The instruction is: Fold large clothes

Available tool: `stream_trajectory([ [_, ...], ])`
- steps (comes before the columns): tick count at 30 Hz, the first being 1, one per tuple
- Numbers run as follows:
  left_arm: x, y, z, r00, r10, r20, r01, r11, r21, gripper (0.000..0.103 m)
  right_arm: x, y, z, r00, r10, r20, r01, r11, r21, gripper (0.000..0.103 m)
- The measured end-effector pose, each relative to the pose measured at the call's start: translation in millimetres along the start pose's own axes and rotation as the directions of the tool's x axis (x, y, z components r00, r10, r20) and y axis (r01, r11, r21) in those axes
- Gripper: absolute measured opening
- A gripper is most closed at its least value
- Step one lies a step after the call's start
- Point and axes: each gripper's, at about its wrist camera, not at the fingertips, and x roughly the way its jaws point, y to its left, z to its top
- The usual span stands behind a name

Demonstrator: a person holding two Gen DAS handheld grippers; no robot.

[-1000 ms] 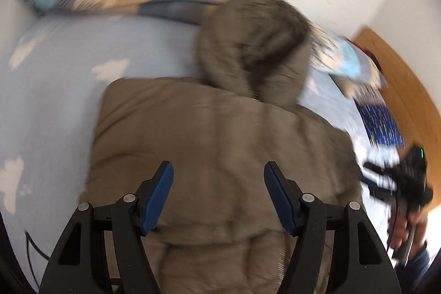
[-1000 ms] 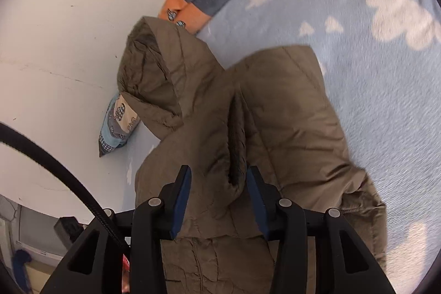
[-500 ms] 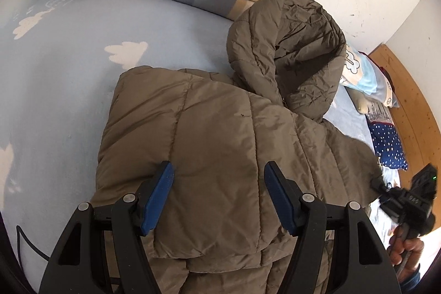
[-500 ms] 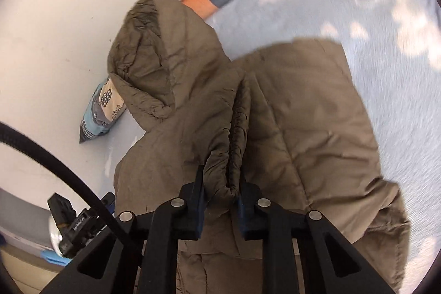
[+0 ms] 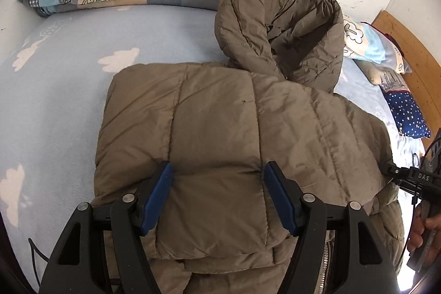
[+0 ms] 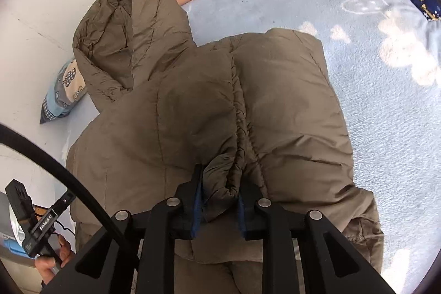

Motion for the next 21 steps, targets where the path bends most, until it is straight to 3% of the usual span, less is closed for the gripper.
stream_trajectory([
  [3, -15.0, 2.7, 6.3, 0.999, -0.034, 0.019, 0.035, 0.999, -0.013, 0.068, -15.7, 2.1, 0.1, 0.999, -0.028, 0.017, 0.028, 1.000, 0.003, 0.031],
  [6, -34.1, 6.9, 13.1, 0.997, -0.014, 0.080, 0.015, 1.000, -0.014, 0.068, -35.0, 8.8, 1.8, 0.993, -0.087, 0.082, 0.089, 0.996, -0.021, 0.032],
  [10, -36.1, 12.1, 14.2, 0.995, 0.028, 0.093, -0.026, 1.000, -0.015, 0.068, -63.6, 23.1, 4.1, 0.953, -0.194, 0.234, 0.217, 0.973, -0.075, 0.035],
  [12, -27.6, 13.9, 11.6, 0.996, 0.060, 0.066, -0.059, 0.998, -0.016, 0.068, -70.2, 34.4, 3.0, 0.942, -0.168, 0.290, 0.213, 0.968, -0.131, 0.035],
  [14, -20.0, 16.7, 10.1, 0.996, 0.079, 0.043, -0.078, 0.997, -0.020, 0.068, -67.5, 47.6, 1.3, 0.948, -0.125, 0.294, 0.186, 0.964, -0.191, 0.035],
  [16, -12.5, 18.9, 7.9, 0.995, 0.102, 0.022, -0.102, 0.995, -0.020, 0.068, -57.7, 58.2, -1.7, 0.967, -0.056, 0.249, 0.119, 0.962, -0.245, 0.035],
  [21, -1.2, 22.6, 3.3, 0.993, 0.121, -0.001, -0.121, 0.993, -0.006, 0.068, -24.0, 64.7, -3.7, 0.983, -0.090, 0.159, 0.133, 0.948, -0.289, 0.035],
])
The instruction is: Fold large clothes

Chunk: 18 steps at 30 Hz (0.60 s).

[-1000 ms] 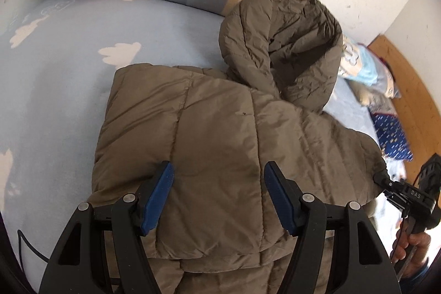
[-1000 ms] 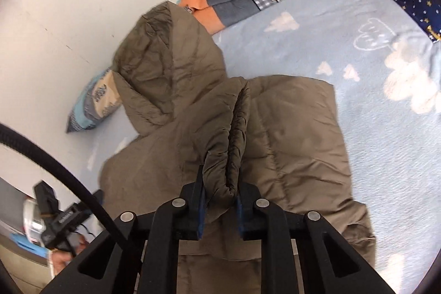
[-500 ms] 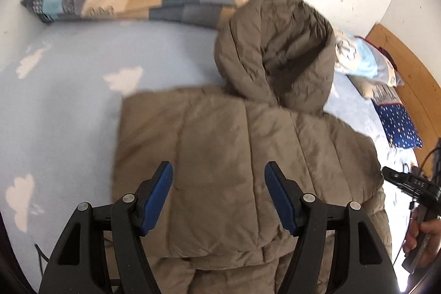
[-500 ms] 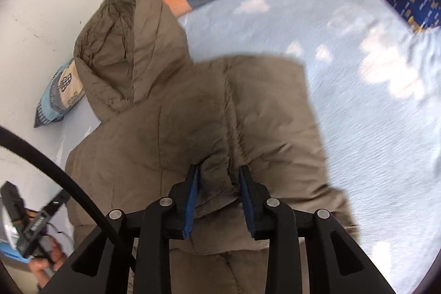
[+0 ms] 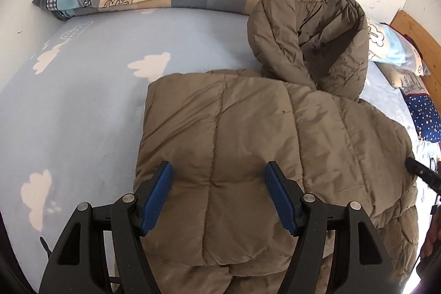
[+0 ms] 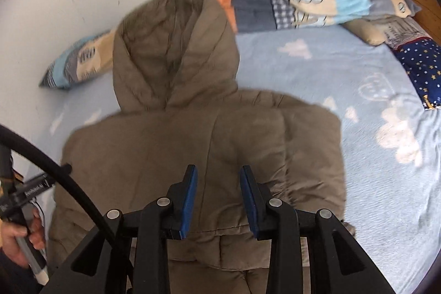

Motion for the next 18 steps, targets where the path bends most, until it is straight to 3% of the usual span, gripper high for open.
stream_trajectory([
  [10, 18.3, 5.5, -4.5, 0.998, -0.007, -0.056, 0.006, 1.000, -0.012, 0.074, 41.3, 2.9, -13.6, 0.992, -0.061, -0.109, 0.059, 0.998, -0.021, 0.035],
  [18, 17.4, 3.9, -5.3, 0.998, 0.017, -0.055, -0.018, 1.000, -0.014, 0.076, 46.0, 5.5, -17.8, 0.990, -0.075, -0.122, 0.071, 0.997, -0.037, 0.035],
])
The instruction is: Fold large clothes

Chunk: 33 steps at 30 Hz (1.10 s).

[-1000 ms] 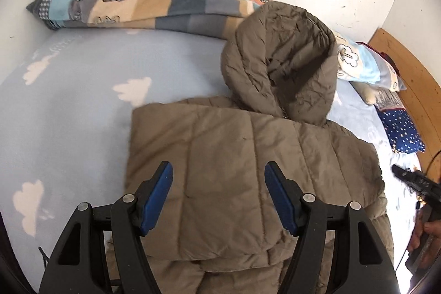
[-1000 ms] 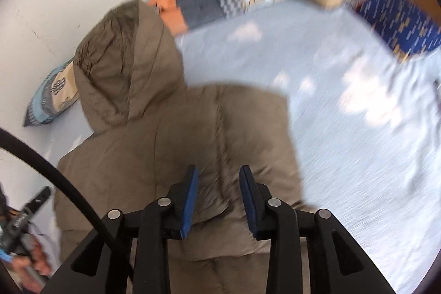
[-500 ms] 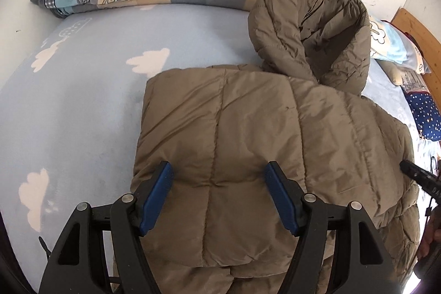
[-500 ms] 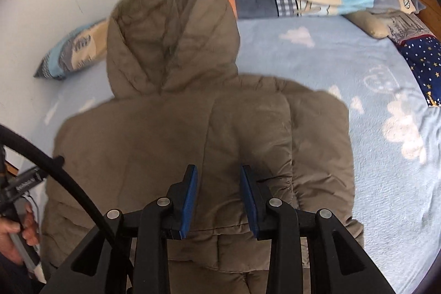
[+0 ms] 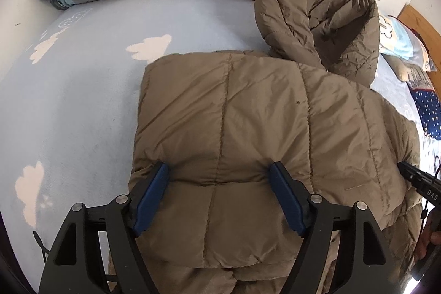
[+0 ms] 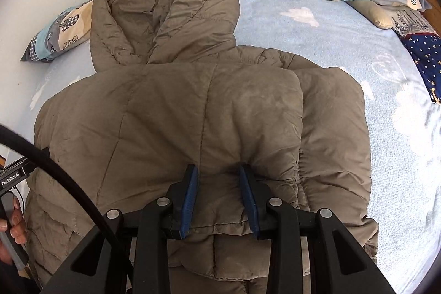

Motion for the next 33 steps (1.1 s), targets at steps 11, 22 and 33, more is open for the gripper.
stream_trajectory([
  [11, -47.8, -17.7, 7.0, 0.992, -0.086, 0.089, 0.082, 0.996, 0.046, 0.075, -44.1, 15.9, 4.0, 0.993, 0.028, 0.111, -0.022, 0.998, -0.056, 0.035],
  [22, -10.6, -39.0, -9.7, 0.998, -0.061, -0.009, 0.061, 0.990, 0.130, 0.076, -13.0, 47.3, -9.4, 0.996, 0.091, 0.006, -0.090, 0.988, -0.122, 0.036],
  [33, 1.3, -35.4, -16.7, 0.999, -0.031, -0.016, 0.032, 0.994, 0.108, 0.089, -3.7, 41.4, -12.8, 0.993, 0.111, -0.027, -0.113, 0.988, -0.109, 0.040],
])
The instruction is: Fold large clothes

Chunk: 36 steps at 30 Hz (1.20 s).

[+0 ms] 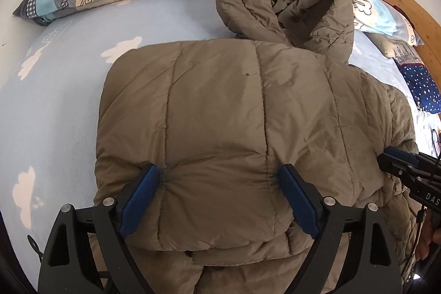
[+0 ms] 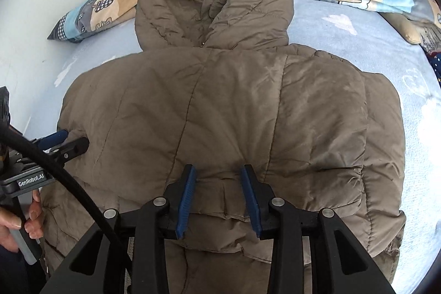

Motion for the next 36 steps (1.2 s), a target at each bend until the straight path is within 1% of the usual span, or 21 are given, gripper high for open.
stream_trajectory([
  [1, 0.1, 0.2, -0.2, 1.000, 0.002, 0.001, -0.002, 1.000, 0.001, 0.090, 0.2, 1.1, 0.1, 1.000, 0.002, -0.005, -0.002, 1.000, -0.003, 0.041],
  [3, 0.4, 0.9, -0.4, 1.000, 0.002, 0.002, -0.002, 1.000, 0.002, 0.091, 1.2, 1.3, 0.9, 1.000, 0.013, -0.014, -0.013, 1.000, -0.004, 0.048],
  [4, 0.7, 1.3, -0.8, 1.000, 0.003, 0.004, -0.004, 1.000, 0.003, 0.092, 1.7, 0.5, 1.1, 1.000, 0.019, -0.022, -0.019, 1.000, 0.000, 0.049],
  [6, 1.3, 1.9, -1.7, 1.000, 0.004, 0.005, -0.004, 1.000, 0.003, 0.093, 2.6, 1.0, 1.0, 0.999, 0.035, -0.029, -0.035, 0.999, 0.000, 0.060],
  [7, 1.4, 2.5, -1.5, 1.000, 0.004, 0.005, -0.004, 1.000, 0.004, 0.094, 2.9, 1.8, 0.6, 0.999, 0.044, -0.031, -0.044, 0.999, -0.003, 0.064],
  [9, 1.2, 2.3, -1.0, 1.000, 0.000, 0.004, 0.000, 1.000, 0.000, 0.094, 4.1, 5.5, -0.4, 0.997, 0.062, -0.037, -0.063, 0.998, -0.015, 0.081],
  [10, 0.9, 2.6, -0.9, 1.000, -0.004, 0.003, 0.004, 1.000, -0.001, 0.094, 5.0, 9.0, -1.0, 0.996, 0.073, -0.046, -0.075, 0.997, -0.031, 0.086],
  [11, 1.1, 2.8, -0.8, 1.000, -0.006, 0.003, 0.006, 1.000, 0.001, 0.094, 5.8, 13.4, -1.7, 0.995, 0.079, -0.057, -0.082, 0.995, -0.051, 0.094],
  [12, 1.0, 3.3, -0.5, 1.000, -0.008, 0.003, 0.008, 1.000, 0.003, 0.094, 6.8, 18.8, -2.9, 0.995, 0.070, -0.065, -0.075, 0.994, -0.079, 0.096],
  [14, -0.1, 4.4, 0.4, 1.000, -0.015, 0.004, 0.015, 1.000, 0.001, 0.094, 7.8, 29.3, -6.8, 0.998, 0.018, -0.059, -0.026, 0.991, -0.134, 0.096],
  [16, -3.7, 6.1, 2.6, 1.000, -0.029, 0.005, 0.029, 1.000, -0.002, 0.094, 5.5, 34.7, -7.7, 0.998, -0.005, -0.055, -0.004, 0.987, -0.160, 0.096],
  [18, -7.4, 7.8, 4.4, 0.999, -0.043, 0.010, 0.043, 0.999, -0.001, 0.094, -2.4, 34.2, -4.6, 0.999, 0.011, -0.050, -0.019, 0.987, -0.159, 0.096],
  [20, -10.3, 9.6, 5.9, 0.999, -0.051, 0.013, 0.051, 0.999, -0.005, 0.094, -13.2, 28.1, -0.7, 0.998, 0.052, -0.031, -0.056, 0.989, -0.137, 0.094],
  [23, -14.5, 11.3, 8.9, 0.998, -0.054, 0.019, 0.054, 0.999, -0.005, 0.094, -31.5, 12.4, 5.4, 0.991, 0.130, 0.024, -0.128, 0.989, -0.077, 0.091],
  [25, -19.1, 13.1, 11.2, 0.999, -0.043, 0.033, 0.043, 0.999, 0.006, 0.094, -45.0, -3.9, 10.4, 0.987, 0.141, 0.073, -0.140, 0.990, -0.027, 0.089],
  [27, -24.1, 17.2, 14.1, 0.998, -0.031, 0.052, 0.031, 0.999, 0.010, 0.094, -54.6, -18.9, 17.1, 0.985, 0.130, 0.111, -0.133, 0.991, 0.018, 0.086],
  [30, -29.6, 29.2, 18.3, 0.997, -0.019, 0.071, 0.020, 1.000, -0.014, 0.094, -65.6, -51.7, 22.0, 0.986, 0.069, 0.154, -0.087, 0.990, 0.109, 0.082],
  [31, -30.3, 35.9, 19.9, 0.997, -0.015, 0.072, 0.018, 0.999, -0.038, 0.094, -67.7, -65.2, 22.9, 0.986, 0.050, 0.161, -0.075, 0.986, 0.149, 0.082],
  [34, -29.1, 50.9, 21.3, 0.998, -0.011, 0.066, 0.018, 0.994, -0.107, 0.094, -71.3, -98.3, 23.1, 0.984, 0.037, 0.172, -0.080, 0.966, 0.246, 0.081],
  [36, -27.2, 55.5, 21.9, 0.998, -0.029, 0.056, 0.037, 0.989, -0.145, 0.094, -73.5, -109.4, 23.6, 0.984, 0.021, 0.179, -0.071, 0.958, 0.278, 0.079],
])
